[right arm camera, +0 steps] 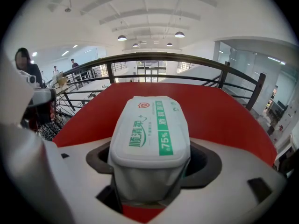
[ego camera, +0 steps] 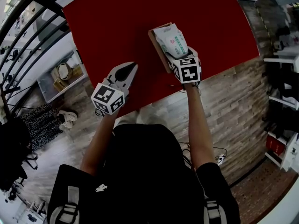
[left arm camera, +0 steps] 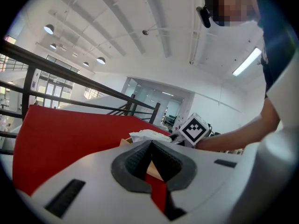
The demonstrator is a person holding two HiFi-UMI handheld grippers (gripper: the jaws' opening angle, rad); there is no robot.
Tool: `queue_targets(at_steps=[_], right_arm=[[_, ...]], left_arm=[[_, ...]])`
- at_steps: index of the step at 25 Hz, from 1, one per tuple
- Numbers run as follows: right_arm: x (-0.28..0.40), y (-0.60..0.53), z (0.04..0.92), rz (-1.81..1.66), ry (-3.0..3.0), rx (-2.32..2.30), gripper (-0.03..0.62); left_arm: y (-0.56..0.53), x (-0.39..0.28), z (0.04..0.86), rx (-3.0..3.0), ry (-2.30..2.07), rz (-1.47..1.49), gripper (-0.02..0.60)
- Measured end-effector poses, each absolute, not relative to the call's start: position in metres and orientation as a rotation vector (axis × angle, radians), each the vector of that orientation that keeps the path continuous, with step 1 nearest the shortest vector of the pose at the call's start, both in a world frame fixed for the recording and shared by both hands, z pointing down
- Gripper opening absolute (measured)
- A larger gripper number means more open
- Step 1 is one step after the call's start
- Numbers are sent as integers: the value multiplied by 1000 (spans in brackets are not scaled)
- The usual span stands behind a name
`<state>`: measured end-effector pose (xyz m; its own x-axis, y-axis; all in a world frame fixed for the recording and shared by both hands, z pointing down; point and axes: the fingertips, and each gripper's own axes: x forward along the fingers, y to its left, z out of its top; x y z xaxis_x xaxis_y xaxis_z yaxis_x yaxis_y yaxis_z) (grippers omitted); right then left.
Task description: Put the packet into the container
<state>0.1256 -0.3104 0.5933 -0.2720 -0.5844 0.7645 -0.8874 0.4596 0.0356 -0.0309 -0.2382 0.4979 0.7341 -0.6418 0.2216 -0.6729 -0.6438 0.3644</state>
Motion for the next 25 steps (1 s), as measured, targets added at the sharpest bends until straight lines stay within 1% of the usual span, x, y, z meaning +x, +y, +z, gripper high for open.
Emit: queue_targets(at_steps=[25], right_arm=[[127,-313,607,486,-2063,1160,388]], left_arm=[[-231,-29,502,2485,-1010,112,9]])
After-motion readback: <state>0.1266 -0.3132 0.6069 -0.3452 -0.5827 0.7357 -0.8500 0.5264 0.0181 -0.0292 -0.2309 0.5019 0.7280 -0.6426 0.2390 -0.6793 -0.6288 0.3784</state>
